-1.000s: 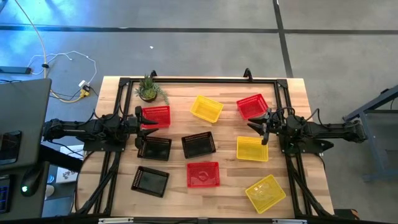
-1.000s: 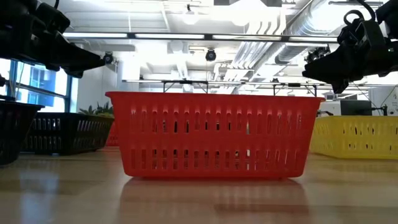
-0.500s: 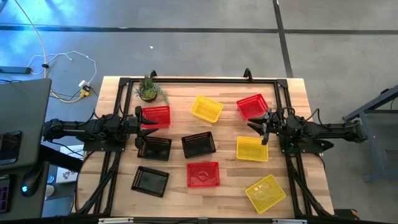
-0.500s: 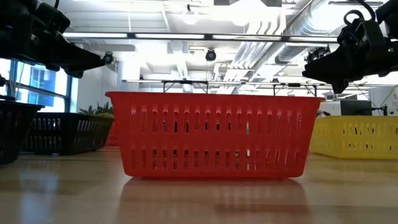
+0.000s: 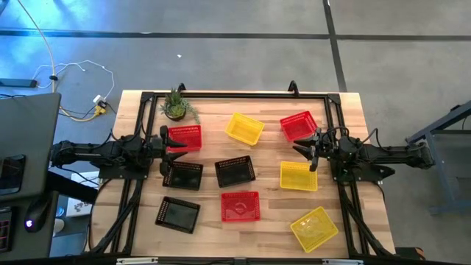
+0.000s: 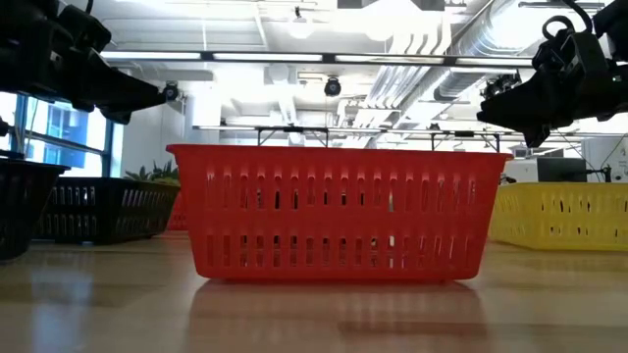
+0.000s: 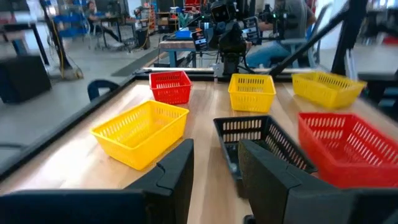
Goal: Stack baskets by color
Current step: Stack the top left black bin on top of the bottom black bin
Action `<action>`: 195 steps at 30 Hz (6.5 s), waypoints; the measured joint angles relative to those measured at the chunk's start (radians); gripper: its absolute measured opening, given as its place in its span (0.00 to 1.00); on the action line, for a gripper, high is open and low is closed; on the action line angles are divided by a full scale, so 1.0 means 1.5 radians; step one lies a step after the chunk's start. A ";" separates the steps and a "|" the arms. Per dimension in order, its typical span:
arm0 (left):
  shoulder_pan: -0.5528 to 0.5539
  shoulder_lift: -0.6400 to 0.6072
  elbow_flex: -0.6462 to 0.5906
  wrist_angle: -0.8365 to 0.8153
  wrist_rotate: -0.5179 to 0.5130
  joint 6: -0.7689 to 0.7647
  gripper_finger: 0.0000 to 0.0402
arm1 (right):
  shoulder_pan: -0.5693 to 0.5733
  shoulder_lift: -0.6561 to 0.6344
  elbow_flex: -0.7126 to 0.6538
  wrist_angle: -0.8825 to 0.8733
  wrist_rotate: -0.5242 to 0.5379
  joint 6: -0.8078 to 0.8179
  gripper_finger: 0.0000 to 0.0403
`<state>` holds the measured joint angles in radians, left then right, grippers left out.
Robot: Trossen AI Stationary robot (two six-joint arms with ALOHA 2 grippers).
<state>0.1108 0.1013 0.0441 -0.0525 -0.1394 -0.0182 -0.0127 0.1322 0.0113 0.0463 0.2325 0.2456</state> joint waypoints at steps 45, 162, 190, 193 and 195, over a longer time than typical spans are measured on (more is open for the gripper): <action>0.000 0.001 0.022 0.079 0.003 -0.118 0.49 | 0.000 0.000 0.000 0.000 0.000 0.000 0.27; -0.040 0.821 0.592 -0.679 0.027 -0.096 0.00 | 0.000 -0.001 0.000 0.000 0.000 0.000 0.27; -0.323 0.792 0.766 -0.783 0.067 -0.276 0.00 | 0.000 -0.001 0.000 0.000 0.000 0.000 0.27; -0.356 0.792 0.766 -0.770 0.061 -0.302 0.00 | 0.000 -0.001 0.000 0.000 0.000 0.000 0.27; -0.373 0.801 0.767 -0.765 0.055 -0.317 0.00 | 0.000 -0.001 0.000 0.000 0.000 0.000 0.27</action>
<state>-0.4488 1.3021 1.1938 -1.1999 -0.0567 -0.4932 -0.0126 0.1304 0.0116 0.0463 0.2325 0.2459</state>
